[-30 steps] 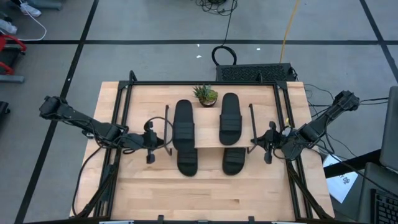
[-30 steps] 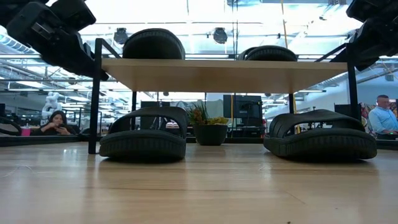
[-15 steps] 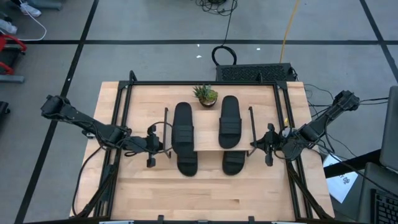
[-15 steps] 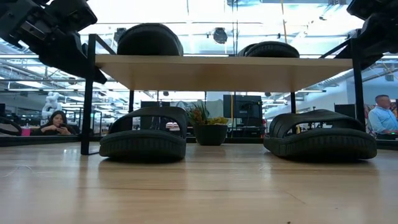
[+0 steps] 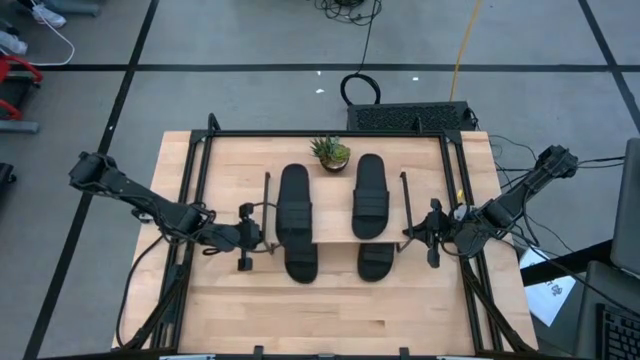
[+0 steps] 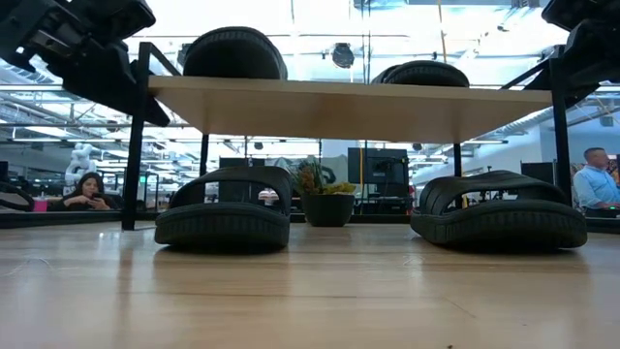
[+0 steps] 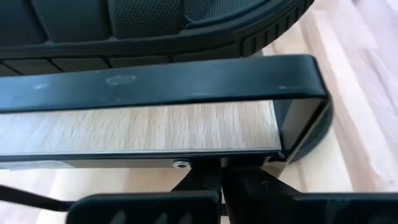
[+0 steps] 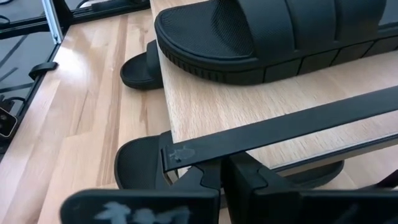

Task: Pick and place slides into the shelf
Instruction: Adjust the shelf

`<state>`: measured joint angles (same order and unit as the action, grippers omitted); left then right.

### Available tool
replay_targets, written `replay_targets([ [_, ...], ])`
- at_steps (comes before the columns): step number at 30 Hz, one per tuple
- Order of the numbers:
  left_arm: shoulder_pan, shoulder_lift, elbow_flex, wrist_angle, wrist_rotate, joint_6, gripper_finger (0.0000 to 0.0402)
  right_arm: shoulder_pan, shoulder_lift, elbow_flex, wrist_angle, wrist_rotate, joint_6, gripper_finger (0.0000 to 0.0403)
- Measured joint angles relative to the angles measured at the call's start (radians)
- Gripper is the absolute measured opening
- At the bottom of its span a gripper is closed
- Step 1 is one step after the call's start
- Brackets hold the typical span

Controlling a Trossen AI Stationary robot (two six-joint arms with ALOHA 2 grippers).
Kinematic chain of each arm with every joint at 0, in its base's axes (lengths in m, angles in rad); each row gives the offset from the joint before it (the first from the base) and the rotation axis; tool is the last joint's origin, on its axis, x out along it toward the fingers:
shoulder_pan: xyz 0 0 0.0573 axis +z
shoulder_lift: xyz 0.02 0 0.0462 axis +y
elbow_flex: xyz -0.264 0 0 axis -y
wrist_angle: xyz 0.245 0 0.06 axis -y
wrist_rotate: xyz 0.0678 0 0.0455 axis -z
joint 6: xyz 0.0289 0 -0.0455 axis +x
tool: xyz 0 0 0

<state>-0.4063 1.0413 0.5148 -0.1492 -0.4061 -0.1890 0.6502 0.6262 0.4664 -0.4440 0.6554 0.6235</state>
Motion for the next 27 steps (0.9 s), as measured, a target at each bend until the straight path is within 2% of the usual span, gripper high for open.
replay_targets([
  [3,-0.002,-0.003,0.001,-0.011,-0.022,-0.005,0.0000,0.000,0.000,0.001,-0.012,0.010,0.010,0.0000],
  [15,-0.002,0.000,0.005,-0.068,0.008,-0.111,0.0000,0.000,0.000,0.003,-0.080,0.030,0.066,0.0000],
  [20,-0.002,-0.001,0.006,-0.156,-0.014,-0.186,0.0000,0.000,0.000,0.003,-0.080,0.033,0.078,0.0000],
  [27,-0.007,-0.001,0.005,-0.179,-0.021,-0.213,0.0000,0.029,0.002,-0.002,-0.098,0.157,0.088,0.0000],
])
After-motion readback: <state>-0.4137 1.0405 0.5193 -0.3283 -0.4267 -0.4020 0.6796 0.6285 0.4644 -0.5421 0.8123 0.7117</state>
